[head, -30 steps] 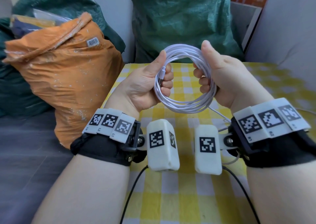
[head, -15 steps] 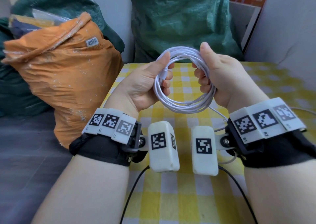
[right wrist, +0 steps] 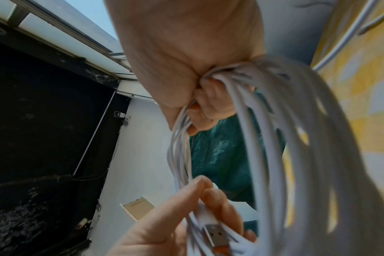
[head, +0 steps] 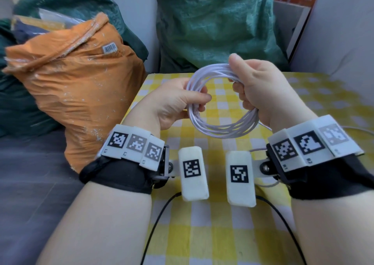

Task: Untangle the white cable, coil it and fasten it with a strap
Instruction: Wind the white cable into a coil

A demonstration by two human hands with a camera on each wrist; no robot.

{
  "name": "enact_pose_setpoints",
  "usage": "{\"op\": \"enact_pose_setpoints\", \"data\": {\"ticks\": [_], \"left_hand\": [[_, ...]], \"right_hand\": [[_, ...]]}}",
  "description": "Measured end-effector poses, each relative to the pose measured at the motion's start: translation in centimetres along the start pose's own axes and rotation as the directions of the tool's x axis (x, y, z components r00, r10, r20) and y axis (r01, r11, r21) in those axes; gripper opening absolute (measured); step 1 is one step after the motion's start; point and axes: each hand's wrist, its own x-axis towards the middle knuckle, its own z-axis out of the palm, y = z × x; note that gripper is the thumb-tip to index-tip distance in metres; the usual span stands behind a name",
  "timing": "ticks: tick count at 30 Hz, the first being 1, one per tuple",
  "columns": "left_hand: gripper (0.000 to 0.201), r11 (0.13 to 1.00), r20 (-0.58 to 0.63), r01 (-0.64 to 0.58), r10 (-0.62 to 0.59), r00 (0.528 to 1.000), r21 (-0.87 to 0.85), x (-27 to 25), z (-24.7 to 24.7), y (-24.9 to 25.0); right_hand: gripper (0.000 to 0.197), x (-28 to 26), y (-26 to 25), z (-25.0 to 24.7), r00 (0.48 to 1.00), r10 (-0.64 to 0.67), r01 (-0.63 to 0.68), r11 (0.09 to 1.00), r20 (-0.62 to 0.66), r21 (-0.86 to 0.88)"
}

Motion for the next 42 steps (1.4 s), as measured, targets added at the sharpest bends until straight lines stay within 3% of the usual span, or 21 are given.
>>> {"op": "enact_pose_setpoints", "data": {"ticks": [4,8,16,24,29,35,42], "left_hand": [[0.03,0.984,0.032,-0.091,0.087,0.996,0.15,-0.2,-0.1,0.5],[0.022,0.929,0.086,-0.173,0.153,0.985,0.327,-0.8,0.4,1.3],[0.011,0.945,0.141,-0.147,0.109,0.984,0.291,-1.1,0.3,1.4],[0.018,0.966,0.118,-0.12,0.094,0.988,0.231,-0.8,0.4,1.2],[0.027,0.992,0.027,-0.12,0.119,0.993,0.037,-0.6,-0.4,1.2],[0.029,0.972,-0.088,-0.14,0.126,0.988,-0.187,-0.1,-1.0,1.0],[0.028,0.951,-0.111,-0.102,0.072,0.991,-0.291,0.0,-1.0,0.9]], "right_hand": [[0.037,-0.1,0.2,0.3,0.997,-0.051,0.062,0.977,0.058,-0.202],[0.038,-0.6,-0.2,0.5,0.981,-0.099,0.146,0.942,0.165,-0.303],[0.034,-0.7,-0.6,0.7,0.974,-0.173,0.216,0.895,0.144,-0.389],[0.032,-0.6,-0.1,0.7,0.973,-0.2,0.221,0.951,0.118,-0.214],[0.021,-0.4,0.3,-0.1,0.973,-0.192,0.2,0.979,0.131,-0.05],[0.024,0.1,1.0,-0.4,0.989,-0.07,0.069,0.998,0.129,0.016],[0.021,-0.4,0.4,-0.3,0.979,0.038,-0.086,0.968,0.2,0.234]]}}
